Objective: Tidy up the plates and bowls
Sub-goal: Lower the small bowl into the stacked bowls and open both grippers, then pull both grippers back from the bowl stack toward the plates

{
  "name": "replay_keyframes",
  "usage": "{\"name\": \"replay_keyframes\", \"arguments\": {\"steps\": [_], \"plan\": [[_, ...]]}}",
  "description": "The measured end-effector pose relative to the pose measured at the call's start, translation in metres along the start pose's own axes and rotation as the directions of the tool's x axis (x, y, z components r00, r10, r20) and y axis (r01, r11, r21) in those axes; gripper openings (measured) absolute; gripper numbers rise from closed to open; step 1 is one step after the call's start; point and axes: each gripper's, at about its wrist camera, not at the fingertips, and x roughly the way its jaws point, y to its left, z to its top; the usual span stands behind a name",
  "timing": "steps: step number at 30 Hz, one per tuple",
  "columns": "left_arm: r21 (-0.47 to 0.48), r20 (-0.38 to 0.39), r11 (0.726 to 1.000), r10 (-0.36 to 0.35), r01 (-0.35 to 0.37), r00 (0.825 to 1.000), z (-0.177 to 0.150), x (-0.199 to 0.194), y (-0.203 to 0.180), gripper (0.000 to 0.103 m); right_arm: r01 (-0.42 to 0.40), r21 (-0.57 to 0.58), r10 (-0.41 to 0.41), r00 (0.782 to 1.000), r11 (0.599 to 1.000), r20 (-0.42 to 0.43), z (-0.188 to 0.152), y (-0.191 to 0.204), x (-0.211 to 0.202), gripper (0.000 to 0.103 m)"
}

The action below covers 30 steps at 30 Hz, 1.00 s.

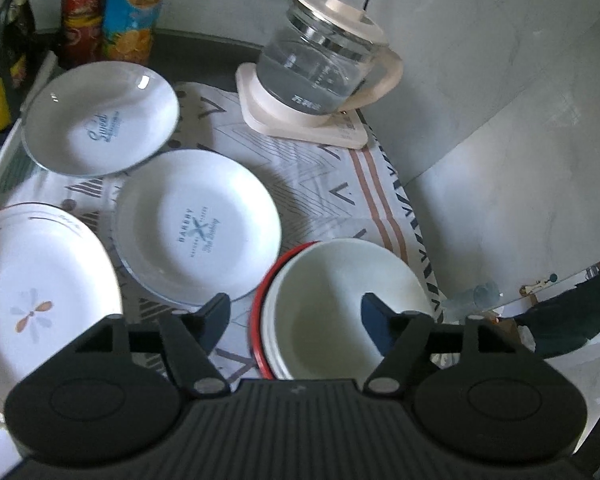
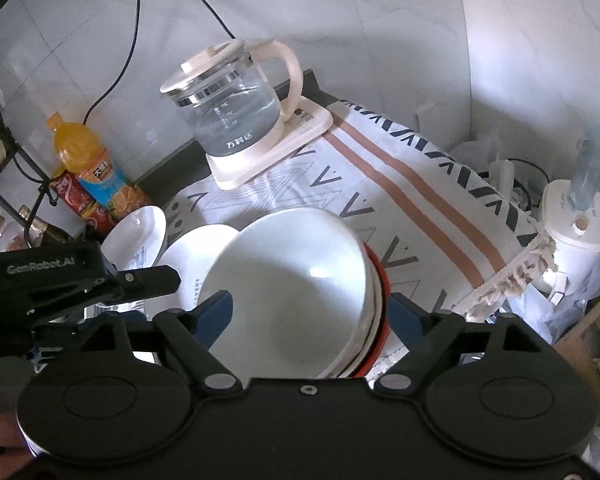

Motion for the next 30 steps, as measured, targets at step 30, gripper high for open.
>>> {"name": "replay_keyframes", "arguments": {"steps": [30], "plan": [[-0.112,0.099,0.983,0.153,-0.142,0.983,-0.049,-0.08,0.114,0.089,-0.083,-0.209,0.077,0.996,0.974,-0.041,-0.043,0.078,0.003,0.093]]}}
